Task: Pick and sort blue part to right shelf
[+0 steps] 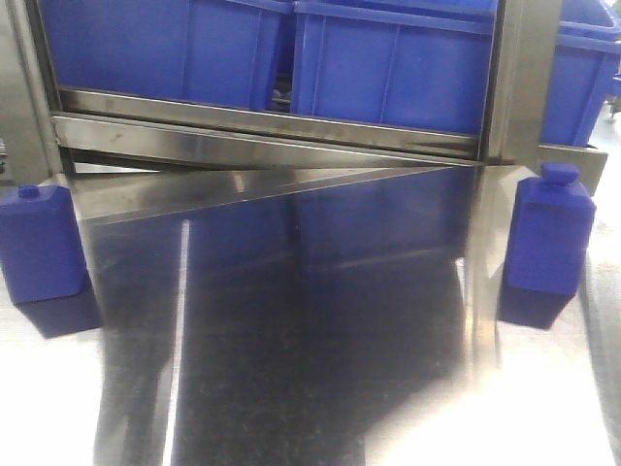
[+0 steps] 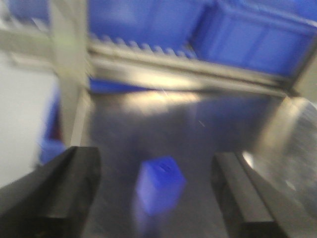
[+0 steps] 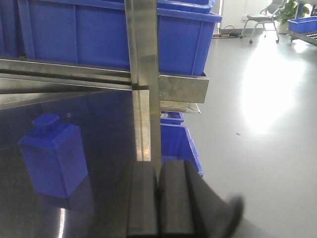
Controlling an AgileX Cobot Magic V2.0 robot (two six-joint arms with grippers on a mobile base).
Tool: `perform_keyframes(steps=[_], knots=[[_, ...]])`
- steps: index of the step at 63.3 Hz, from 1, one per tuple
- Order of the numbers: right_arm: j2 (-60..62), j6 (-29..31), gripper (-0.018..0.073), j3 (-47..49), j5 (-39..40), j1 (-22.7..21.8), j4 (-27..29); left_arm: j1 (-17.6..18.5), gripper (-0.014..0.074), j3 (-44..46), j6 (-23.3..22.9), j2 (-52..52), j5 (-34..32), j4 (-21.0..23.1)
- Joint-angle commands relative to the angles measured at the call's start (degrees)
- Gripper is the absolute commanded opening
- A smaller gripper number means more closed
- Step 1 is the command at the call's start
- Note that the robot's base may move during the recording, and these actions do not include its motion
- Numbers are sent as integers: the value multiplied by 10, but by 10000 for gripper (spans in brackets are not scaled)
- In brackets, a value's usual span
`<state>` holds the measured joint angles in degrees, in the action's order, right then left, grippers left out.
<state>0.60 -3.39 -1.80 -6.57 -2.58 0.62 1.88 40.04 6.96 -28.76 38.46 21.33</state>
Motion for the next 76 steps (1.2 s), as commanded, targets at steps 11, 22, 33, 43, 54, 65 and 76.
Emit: perform_keyframes(steps=[11,22,33,43,54,65,76], knots=[[12,3,32,13,50,-4,1,27,632,66,4,-161,31,108],[12,3,32,13,50,-4,1,44,632,131,4,-278,47,103],[12,3,32,13,50,-4,1,44,631,219,-45,-397,91,52],[12,3,32,13,51,-4,1,62,628,290,-131,-490,164,-52],[12,3,32,13,51,-4,1,126,628,351,-230,-567,229,-165],[12,3,32,13,51,-4,1,164,628,373,-263,-615,224,-176],[12,3,32,13,51,-4,1,165,628,373,-323,-641,225,-191]])
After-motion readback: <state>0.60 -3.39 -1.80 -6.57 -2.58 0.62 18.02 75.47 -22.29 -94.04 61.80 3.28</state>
